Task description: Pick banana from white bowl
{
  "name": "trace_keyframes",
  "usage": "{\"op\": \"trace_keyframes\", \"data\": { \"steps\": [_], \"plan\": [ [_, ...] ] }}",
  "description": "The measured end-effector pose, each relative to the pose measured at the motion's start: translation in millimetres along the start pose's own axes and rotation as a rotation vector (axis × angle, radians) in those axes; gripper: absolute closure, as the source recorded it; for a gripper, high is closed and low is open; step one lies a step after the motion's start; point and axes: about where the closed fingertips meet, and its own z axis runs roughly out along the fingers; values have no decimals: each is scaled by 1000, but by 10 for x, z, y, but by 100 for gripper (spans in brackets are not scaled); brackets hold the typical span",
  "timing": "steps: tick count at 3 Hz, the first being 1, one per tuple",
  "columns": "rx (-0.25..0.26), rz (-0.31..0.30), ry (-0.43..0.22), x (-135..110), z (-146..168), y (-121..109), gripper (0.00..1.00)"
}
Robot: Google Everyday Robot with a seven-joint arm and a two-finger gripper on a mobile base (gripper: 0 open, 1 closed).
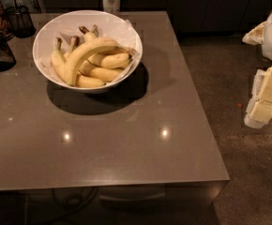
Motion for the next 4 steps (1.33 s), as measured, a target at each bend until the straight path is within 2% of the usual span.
{"op": "trace_keyframes", "data": {
  "steps": [1, 2, 3, 4],
  "plan": [
    [0, 0, 0, 0, 0, 0, 0],
    [20, -8, 60, -23, 1, -34, 0],
    [19, -57, 138, -247, 21, -167, 0],
    [-6, -126, 182, -501, 86, -294, 0]
  ]
}}
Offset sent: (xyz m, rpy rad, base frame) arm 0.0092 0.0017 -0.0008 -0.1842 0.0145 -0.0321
